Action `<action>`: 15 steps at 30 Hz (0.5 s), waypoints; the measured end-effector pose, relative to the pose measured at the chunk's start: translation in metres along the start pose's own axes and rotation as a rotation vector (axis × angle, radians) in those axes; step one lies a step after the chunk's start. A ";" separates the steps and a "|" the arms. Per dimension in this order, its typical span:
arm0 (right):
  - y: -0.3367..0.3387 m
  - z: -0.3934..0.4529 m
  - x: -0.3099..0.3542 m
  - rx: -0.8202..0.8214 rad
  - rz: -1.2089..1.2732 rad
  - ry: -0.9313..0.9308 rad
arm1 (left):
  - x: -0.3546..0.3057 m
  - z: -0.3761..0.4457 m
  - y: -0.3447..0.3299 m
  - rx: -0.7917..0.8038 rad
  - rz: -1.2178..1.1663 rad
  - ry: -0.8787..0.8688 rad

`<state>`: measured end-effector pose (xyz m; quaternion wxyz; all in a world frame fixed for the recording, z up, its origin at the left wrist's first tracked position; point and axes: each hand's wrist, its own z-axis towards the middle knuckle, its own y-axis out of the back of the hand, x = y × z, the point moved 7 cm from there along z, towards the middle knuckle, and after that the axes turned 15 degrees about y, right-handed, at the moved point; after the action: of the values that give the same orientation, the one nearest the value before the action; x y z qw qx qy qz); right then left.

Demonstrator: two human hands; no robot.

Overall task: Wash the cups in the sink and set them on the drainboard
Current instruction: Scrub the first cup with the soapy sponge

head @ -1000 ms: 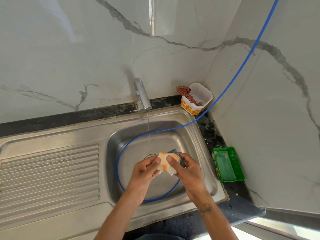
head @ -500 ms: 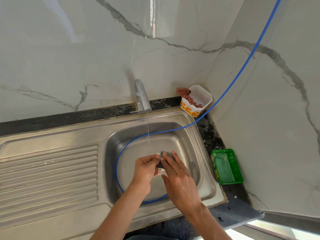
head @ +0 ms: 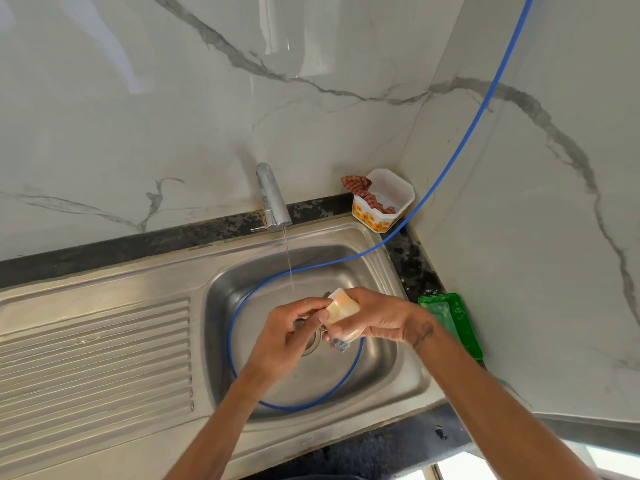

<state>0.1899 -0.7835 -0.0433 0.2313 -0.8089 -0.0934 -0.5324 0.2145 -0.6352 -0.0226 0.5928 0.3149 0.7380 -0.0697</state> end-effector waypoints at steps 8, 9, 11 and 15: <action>-0.012 -0.003 -0.017 -0.031 0.371 -0.007 | 0.026 0.002 -0.017 0.100 -0.393 0.248; -0.015 -0.001 -0.018 -0.027 0.372 -0.013 | 0.032 0.000 -0.026 0.147 -0.449 0.341; -0.021 0.002 -0.021 -0.011 0.376 -0.036 | 0.038 -0.004 -0.039 0.196 -0.524 0.421; -0.030 0.001 -0.022 -0.068 0.457 -0.100 | 0.045 -0.002 -0.041 0.138 -0.676 0.447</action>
<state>0.1697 -0.7543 -0.0558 0.3133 -0.8419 0.0986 -0.4282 0.1859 -0.6492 -0.0739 0.3392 0.1009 0.9040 -0.2399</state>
